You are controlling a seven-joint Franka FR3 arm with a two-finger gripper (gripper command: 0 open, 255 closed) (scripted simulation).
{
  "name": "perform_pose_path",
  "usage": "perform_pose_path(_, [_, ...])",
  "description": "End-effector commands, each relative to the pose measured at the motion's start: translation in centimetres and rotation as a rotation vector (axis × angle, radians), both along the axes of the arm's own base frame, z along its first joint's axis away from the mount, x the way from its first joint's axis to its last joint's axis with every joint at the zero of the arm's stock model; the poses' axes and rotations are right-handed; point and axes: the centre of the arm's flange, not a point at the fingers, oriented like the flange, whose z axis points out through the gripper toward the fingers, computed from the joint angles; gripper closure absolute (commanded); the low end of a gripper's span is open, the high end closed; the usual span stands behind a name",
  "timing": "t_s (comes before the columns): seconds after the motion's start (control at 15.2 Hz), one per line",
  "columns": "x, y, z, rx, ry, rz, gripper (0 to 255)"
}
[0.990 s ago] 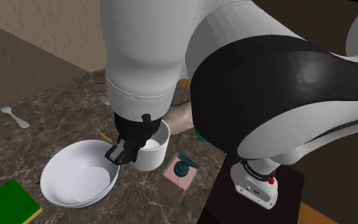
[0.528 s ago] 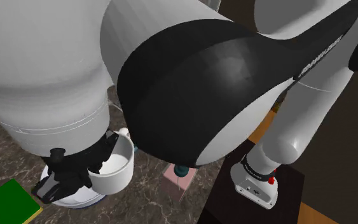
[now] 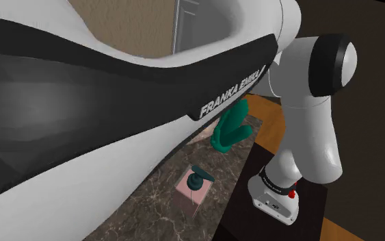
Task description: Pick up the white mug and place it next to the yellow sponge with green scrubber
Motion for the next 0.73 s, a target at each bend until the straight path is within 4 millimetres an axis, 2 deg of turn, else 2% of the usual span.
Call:
perform_pose_path(0.0, [0.7, 2.6, 0.0, -0.005, -0.003, -0.003, 255])
perform_pose_path(0.07, [0.8, 3.1, 0.0, -0.005, -0.003, -0.003, 255])
perform_pose_path(0.66, [0.8, 3.1, -4.7, -0.005, -0.003, -0.003, 255])
